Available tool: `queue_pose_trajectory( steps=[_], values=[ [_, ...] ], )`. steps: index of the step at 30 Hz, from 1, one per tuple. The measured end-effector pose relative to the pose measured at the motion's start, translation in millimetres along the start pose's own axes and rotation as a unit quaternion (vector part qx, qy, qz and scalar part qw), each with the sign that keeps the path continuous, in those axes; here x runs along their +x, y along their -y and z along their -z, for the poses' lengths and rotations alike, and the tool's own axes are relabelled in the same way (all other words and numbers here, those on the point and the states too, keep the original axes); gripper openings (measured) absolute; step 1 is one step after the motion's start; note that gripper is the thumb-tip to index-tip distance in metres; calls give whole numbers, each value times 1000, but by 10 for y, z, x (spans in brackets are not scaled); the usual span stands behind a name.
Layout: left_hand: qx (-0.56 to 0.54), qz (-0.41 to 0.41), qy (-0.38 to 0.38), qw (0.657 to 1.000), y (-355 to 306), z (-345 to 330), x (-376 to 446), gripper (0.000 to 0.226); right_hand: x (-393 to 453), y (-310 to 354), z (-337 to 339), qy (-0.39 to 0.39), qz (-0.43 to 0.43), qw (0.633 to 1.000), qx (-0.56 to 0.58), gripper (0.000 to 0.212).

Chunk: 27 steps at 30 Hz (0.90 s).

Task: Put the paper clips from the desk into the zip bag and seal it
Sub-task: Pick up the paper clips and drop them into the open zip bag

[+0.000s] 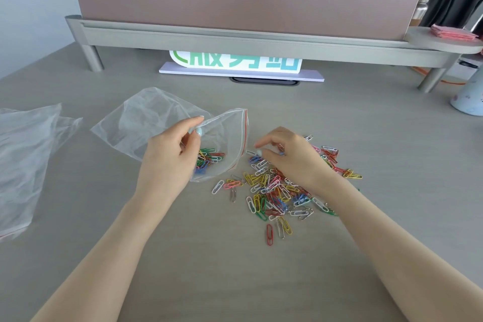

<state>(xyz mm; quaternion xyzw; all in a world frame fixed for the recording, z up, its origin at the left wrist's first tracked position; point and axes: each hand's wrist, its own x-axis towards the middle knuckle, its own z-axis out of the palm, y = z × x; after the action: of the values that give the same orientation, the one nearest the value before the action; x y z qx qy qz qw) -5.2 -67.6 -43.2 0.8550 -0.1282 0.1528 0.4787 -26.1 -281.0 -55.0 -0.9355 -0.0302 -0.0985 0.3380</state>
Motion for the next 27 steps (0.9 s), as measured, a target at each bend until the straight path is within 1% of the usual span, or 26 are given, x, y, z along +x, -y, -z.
queue_pose_trajectory(
  steps=[2,6,7,9,10,12,17,21,23,27],
  values=[
    [0,-6,1,1000,-16,-7,-16,33,-45,-41,32,27,-7,999,-40,30],
    [1,-6,-1,1000,-21,1,-23,32,-149,-18,65,99,-24,992,-80,74],
    [1,-5,-2,1000,-19,1,-21,32,-175,-14,65,125,-27,987,-99,81],
    [0,-7,-3,1000,-22,-1,-21,32,-213,-19,62,162,-22,976,-141,87],
    [-1,-9,-3,1000,-24,-3,-24,32,-221,-27,58,170,-19,974,-151,87],
    [-3,-11,-1,1000,-23,-7,-30,32,-220,-44,50,168,-15,976,-136,79],
    [-4,-10,-3,1000,-1,-21,-22,32,-179,-77,39,130,13,991,-39,38],
    [-7,-12,-1,1000,-7,-18,-28,33,-174,-66,31,110,11,994,-12,17],
    [-6,-14,-3,1000,-6,-19,-28,33,-171,-65,26,102,14,995,-7,11],
    [-2,-12,-7,1000,-1,-25,-20,33,-160,-74,35,94,9,996,-1,7]
  ],
)
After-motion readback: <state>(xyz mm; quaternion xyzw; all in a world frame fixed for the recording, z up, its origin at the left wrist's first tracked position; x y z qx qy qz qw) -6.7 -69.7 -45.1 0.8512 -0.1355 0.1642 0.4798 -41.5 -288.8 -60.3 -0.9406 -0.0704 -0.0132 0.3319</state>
